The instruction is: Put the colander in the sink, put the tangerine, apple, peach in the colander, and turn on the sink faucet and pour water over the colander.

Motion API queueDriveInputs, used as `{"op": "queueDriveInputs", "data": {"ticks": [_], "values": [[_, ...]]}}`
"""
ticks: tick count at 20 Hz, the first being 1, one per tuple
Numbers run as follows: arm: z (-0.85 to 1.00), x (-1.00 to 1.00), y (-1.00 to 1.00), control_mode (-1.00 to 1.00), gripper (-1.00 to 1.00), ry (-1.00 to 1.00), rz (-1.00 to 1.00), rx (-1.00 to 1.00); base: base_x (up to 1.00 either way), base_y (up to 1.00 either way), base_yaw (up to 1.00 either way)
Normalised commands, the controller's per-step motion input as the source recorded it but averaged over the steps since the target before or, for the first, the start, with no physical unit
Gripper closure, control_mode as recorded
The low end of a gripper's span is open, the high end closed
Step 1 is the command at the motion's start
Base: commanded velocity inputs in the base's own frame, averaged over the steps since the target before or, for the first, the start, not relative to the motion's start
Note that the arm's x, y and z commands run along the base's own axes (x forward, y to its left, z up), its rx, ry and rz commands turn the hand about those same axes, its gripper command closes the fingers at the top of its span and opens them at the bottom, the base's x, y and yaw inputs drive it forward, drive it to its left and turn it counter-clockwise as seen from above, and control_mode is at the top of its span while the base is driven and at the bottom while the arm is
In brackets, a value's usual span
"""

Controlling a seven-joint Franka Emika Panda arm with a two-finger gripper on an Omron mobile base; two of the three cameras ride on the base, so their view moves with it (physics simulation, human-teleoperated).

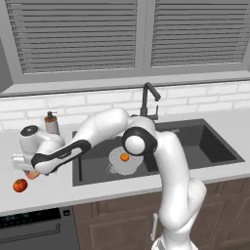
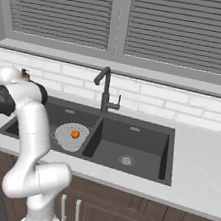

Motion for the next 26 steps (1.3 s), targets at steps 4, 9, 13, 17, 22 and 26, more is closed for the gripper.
{"op": "queueDriveInputs", "data": {"ticks": [4,9,13,17,22,26], "values": [[0.00,0.26,0.00,-1.00,-1.00,0.00,0.00,0.11,0.00,0.00,0.00],[0.00,0.19,0.05,-1.00,-1.00,0.00,0.00,0.08,0.00,0.00,0.00],[0.00,0.10,0.21,-1.00,-1.00,0.00,0.00,0.07,0.00,0.00,0.00],[-0.04,0.08,0.32,-1.00,-1.00,0.00,0.00,0.04,0.00,0.00,0.00],[-0.07,0.16,0.37,-1.00,-1.00,0.00,0.00,0.03,0.00,0.00,0.00],[-0.10,0.24,0.38,-1.00,-1.00,0.00,0.00,0.02,0.00,0.00,0.00]]}}
